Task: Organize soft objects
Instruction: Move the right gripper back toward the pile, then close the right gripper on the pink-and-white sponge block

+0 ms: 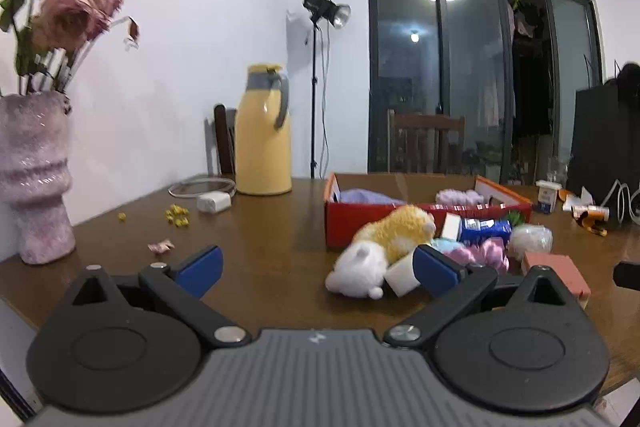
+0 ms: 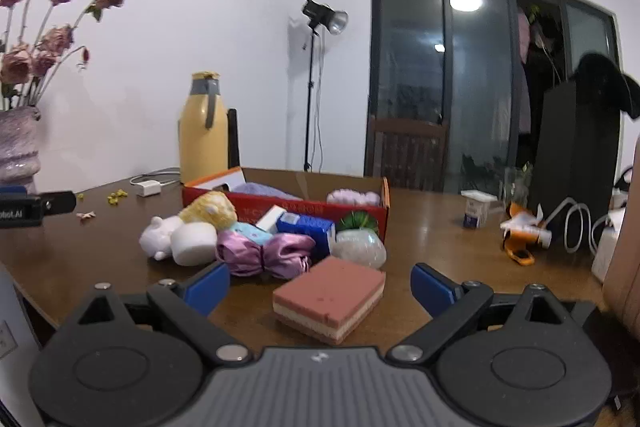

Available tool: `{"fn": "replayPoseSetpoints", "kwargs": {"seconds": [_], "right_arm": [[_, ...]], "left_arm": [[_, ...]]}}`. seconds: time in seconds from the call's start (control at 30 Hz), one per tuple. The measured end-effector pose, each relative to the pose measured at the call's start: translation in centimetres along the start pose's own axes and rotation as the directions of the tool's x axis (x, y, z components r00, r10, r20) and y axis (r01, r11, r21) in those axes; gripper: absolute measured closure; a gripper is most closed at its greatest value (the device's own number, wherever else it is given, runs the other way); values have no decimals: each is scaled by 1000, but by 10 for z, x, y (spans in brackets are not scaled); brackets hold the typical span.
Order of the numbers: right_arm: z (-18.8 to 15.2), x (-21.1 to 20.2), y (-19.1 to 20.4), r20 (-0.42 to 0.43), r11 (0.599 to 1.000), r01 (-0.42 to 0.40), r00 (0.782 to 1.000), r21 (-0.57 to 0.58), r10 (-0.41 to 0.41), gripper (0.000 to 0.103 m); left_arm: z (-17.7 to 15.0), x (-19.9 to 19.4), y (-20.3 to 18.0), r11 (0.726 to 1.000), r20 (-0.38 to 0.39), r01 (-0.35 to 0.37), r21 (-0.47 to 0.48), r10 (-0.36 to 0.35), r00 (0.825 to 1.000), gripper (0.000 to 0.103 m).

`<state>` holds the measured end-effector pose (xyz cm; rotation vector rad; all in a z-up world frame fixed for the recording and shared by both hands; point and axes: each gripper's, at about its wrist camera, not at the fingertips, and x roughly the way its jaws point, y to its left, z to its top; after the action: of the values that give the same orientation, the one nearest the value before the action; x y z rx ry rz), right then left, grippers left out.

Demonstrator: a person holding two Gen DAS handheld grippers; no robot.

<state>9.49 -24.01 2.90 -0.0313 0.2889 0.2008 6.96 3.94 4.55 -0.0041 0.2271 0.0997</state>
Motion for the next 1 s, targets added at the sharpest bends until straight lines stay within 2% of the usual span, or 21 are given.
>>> {"fn": "replayPoseSetpoints", "kwargs": {"seconds": [0.17,0.3,0.33,0.4,0.47,0.53,0.57,0.6,0.63,0.67,0.7,0.73,0.77,0.83,0.87,0.93,1.0], "right_arm": [[-2,27,-11,-47,997,-29,998,75,33,14],[-9,62,-23,-120,981,-5,992,196,29,19],[-12,72,-26,-149,972,-9,988,235,45,23],[-17,83,-27,-160,954,-101,976,282,151,30],[-19,84,-20,-111,915,-292,936,279,333,30],[-16,76,-17,-14,859,-439,889,261,459,34],[-13,72,-18,23,860,-451,888,239,459,33],[-9,71,-21,36,879,-420,905,226,423,33],[-6,74,-26,31,911,-351,935,217,353,32],[-3,81,-33,8,939,-267,962,215,271,31],[-1,91,-41,-25,954,-201,977,221,212,30],[0,105,-51,-76,959,-151,982,239,173,30],[0,116,-58,-116,958,-128,980,257,162,31],[0,135,-71,-146,950,-128,974,284,174,39],[1,141,-74,-160,946,-124,971,301,178,41],[0,157,-82,-189,928,-130,960,350,205,53],[-3,163,-85,-206,909,-139,950,392,234,64]], "left_arm": [[-6,18,-12,999,-47,35,-6,-35,998,0],[-6,32,-21,998,-84,64,-16,-65,994,0],[-6,36,-24,997,-94,73,-15,-74,993,0],[-5,42,-28,996,-105,84,-16,-86,991,0],[-4,51,-31,996,-121,87,-17,-89,989,0],[-4,62,-33,996,-144,83,-28,-87,986,0],[-3,68,-34,996,-157,86,-36,-91,983,0],[-2,73,-37,994,-169,96,-43,-102,980,1],[-1,78,-40,991,-181,120,-52,-128,975,6],[1,83,-44,986,-196,155,-67,-166,966,12],[3,88,-48,977,-216,193,-89,-208,954,23],[4,96,-54,960,-250,248,-129,-273,929,32],[4,103,-60,942,-278,290,-167,-327,903,35],[4,116,-75,906,-308,362,-220,-417,855,40],[3,123,-85,894,-322,388,-226,-444,836,40],[0,135,-101,875,-354,425,-233,-483,801,40],[-5,146,-109,866,-392,425,-263,-498,773,46]]}}
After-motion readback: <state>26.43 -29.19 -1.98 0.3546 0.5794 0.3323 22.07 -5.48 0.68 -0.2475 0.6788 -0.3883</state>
